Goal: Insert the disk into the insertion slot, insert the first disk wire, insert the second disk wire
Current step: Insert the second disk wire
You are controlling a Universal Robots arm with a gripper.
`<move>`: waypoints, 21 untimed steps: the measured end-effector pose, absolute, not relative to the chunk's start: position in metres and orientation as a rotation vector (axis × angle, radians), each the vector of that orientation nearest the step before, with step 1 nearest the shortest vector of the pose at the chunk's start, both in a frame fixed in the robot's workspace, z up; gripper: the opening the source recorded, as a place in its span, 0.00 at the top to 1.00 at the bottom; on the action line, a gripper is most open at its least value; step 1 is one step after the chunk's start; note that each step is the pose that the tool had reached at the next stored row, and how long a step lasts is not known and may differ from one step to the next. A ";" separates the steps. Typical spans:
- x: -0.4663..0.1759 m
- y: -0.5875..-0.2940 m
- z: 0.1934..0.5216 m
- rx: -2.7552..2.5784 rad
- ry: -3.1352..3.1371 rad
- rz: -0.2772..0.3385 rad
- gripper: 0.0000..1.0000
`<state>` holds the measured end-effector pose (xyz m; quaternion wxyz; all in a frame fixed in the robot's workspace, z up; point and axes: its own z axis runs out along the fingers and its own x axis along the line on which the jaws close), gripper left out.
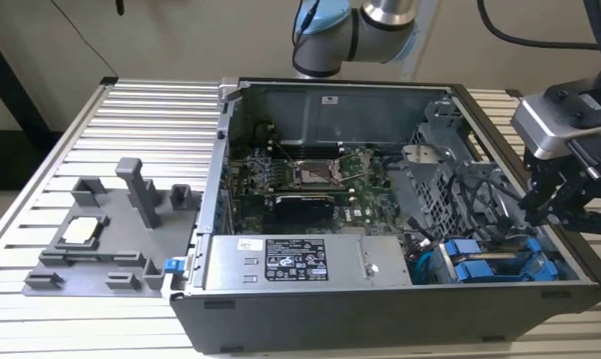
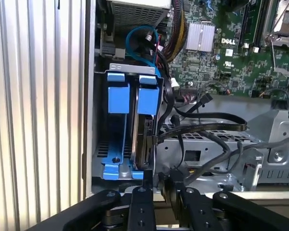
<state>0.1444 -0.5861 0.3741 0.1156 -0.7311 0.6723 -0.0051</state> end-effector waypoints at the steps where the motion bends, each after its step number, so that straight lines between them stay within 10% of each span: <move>1: 0.145 -0.586 0.374 -2.148 1.964 -0.014 0.71; 21: 0.154 -0.573 0.375 -2.171 1.960 -0.043 0.71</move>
